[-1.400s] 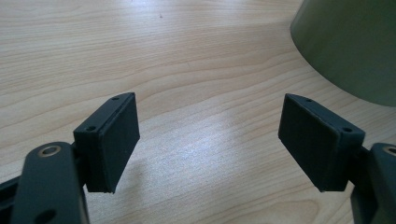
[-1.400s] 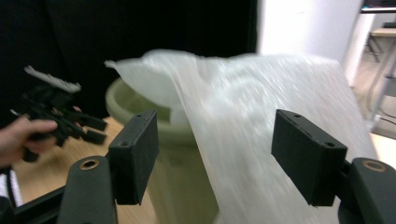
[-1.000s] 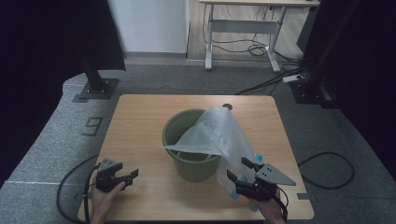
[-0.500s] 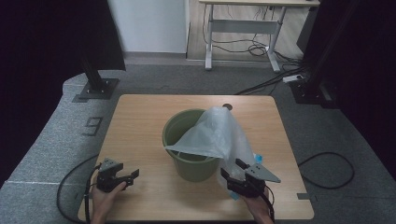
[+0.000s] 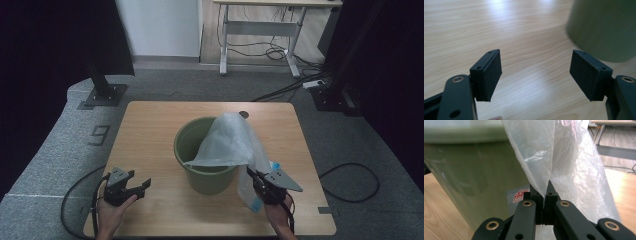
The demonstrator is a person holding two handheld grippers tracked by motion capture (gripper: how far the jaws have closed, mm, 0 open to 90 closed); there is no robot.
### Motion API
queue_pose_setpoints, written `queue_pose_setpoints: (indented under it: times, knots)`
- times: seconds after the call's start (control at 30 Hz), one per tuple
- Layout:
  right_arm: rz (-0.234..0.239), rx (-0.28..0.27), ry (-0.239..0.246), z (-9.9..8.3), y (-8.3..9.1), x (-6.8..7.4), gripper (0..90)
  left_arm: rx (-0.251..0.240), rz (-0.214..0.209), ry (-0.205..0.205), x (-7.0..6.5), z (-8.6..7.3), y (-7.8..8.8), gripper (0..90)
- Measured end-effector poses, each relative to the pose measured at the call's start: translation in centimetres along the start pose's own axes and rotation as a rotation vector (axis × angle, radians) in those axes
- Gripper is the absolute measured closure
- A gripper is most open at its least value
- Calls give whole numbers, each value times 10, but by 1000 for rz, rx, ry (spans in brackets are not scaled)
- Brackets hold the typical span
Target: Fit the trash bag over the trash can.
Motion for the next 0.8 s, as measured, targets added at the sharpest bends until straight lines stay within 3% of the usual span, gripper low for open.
queue_pose_setpoints:
  times: [0.1,0.27,0.4,0.47,0.63,0.8]
  knots:
    - [6,-11,20,10,8,-2,883,-26,-37,-5,-6,7,3,273]
    - [42,-31,8,28,19,-4,884,-95,-70,-75,-27,32,20,319]
    - [67,-54,53,56,26,-1,885,-150,-98,-137,-47,55,34,320]
    - [69,-55,61,62,26,0,884,-170,-115,-164,-56,65,38,319]
    - [82,-53,101,83,26,9,884,-206,-175,-196,-73,83,41,319]
    - [107,-59,118,96,24,22,884,-213,-193,-229,-83,99,38,318]
Point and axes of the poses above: each handheld gripper's, and its own axes: y roughly backward along the jaws, z roughly out of its top, x roughly to its left, the point moved 2 cm from there along -y, roughly forward along the jaws, and after that the axes turned 11 degrees about -y, right-handed, at the moved point
